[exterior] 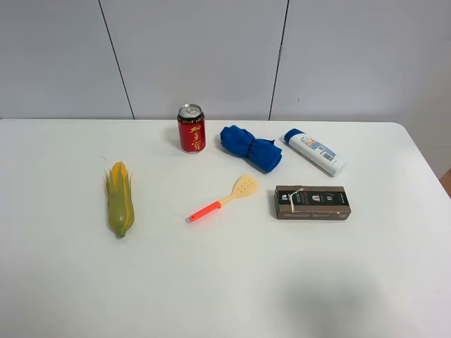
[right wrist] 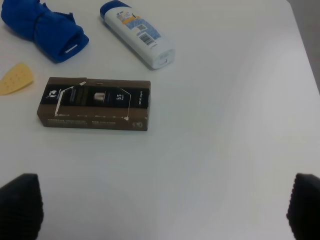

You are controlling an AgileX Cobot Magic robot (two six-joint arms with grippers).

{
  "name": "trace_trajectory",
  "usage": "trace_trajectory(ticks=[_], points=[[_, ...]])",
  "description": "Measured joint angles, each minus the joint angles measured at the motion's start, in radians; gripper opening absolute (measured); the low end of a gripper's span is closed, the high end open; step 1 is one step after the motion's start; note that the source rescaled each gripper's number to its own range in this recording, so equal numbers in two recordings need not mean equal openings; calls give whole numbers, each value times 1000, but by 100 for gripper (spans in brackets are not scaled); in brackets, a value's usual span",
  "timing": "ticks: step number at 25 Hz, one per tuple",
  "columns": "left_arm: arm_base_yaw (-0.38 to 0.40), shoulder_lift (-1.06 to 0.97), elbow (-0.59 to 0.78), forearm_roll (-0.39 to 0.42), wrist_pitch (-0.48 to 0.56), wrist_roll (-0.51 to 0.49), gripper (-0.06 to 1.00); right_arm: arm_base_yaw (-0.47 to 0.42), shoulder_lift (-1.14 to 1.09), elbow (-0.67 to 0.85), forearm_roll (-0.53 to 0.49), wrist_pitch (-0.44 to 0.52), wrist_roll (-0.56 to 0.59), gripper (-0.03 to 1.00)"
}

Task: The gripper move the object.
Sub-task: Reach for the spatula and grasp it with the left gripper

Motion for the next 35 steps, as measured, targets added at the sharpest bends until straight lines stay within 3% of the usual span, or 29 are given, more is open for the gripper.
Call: trace_trajectory(ticks=[35], points=[[0,0,0,0,0,0,100,0,0,0,0,0,0,100]])
